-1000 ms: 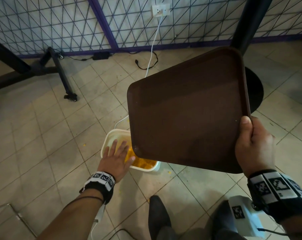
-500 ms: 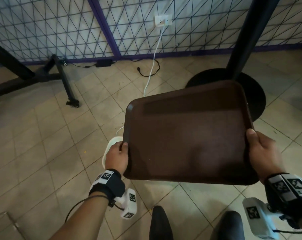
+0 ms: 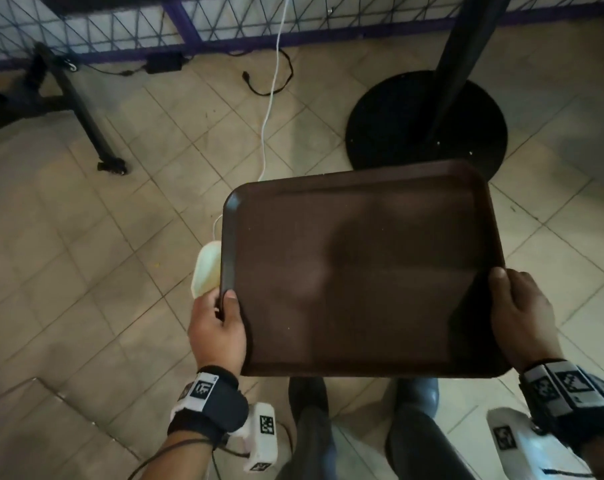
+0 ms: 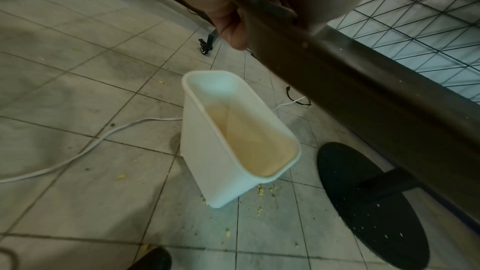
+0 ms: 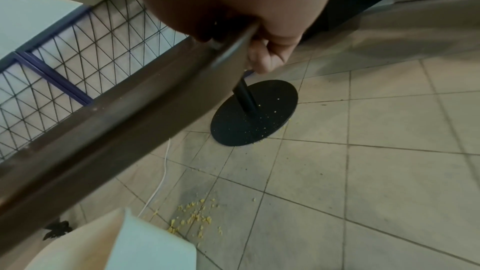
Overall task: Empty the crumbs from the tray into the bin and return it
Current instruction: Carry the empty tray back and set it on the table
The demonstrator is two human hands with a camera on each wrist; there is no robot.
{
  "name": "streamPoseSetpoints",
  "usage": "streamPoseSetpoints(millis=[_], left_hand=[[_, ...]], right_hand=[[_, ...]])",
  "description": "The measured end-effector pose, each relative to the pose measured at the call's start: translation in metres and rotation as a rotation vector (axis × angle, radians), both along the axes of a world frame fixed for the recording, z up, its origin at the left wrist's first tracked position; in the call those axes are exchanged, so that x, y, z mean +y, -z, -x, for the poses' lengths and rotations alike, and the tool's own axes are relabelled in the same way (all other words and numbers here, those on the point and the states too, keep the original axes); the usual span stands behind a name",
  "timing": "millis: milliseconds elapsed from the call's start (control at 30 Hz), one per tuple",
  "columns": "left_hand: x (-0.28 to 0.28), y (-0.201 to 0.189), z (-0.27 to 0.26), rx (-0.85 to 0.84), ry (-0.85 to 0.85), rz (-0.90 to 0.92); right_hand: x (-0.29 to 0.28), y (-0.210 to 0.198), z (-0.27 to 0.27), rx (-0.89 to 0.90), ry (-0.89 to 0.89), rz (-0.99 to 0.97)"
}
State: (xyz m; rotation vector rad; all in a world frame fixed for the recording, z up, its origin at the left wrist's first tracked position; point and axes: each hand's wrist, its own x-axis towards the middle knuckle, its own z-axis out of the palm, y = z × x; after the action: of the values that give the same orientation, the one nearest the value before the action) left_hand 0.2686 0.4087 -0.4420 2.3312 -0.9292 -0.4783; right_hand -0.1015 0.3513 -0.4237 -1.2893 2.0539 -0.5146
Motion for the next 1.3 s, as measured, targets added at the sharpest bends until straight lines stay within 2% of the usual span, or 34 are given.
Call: streamPoseSetpoints(millis=[200,367,567,700,833,1000,1300], left_hand=[[0.044,-0.101,0.015,-0.013,0.034,-0.048],[0.070,-0.202,0.028,0.012,0.063,-0.081],[0.074,-0.311,0.040,0.057,0.099,-0.025],[0.056,-0.372,0.051,0.066,0.130,0.066],[0.031,-0.414,0.064,0.064,0.159,0.141],[-0.009,-0.450,0.087,0.074,0.198,0.196],[-0.088,-0.487,0.136,0.055,0.233,0.227]], right_hand=[[0.059,-0.103,0.019,-0.003,0.016,0.004],[0.100,-0.196,0.032,0.012,0.069,0.018],[0.119,-0.303,0.044,0.026,0.121,0.137],[0.115,-0.353,0.059,-0.026,0.187,0.207],[0.102,-0.400,0.070,-0.085,0.286,0.286],[0.074,-0.454,0.091,-0.104,0.356,0.275],[0.005,-0.497,0.163,-0.094,0.202,0.270]])
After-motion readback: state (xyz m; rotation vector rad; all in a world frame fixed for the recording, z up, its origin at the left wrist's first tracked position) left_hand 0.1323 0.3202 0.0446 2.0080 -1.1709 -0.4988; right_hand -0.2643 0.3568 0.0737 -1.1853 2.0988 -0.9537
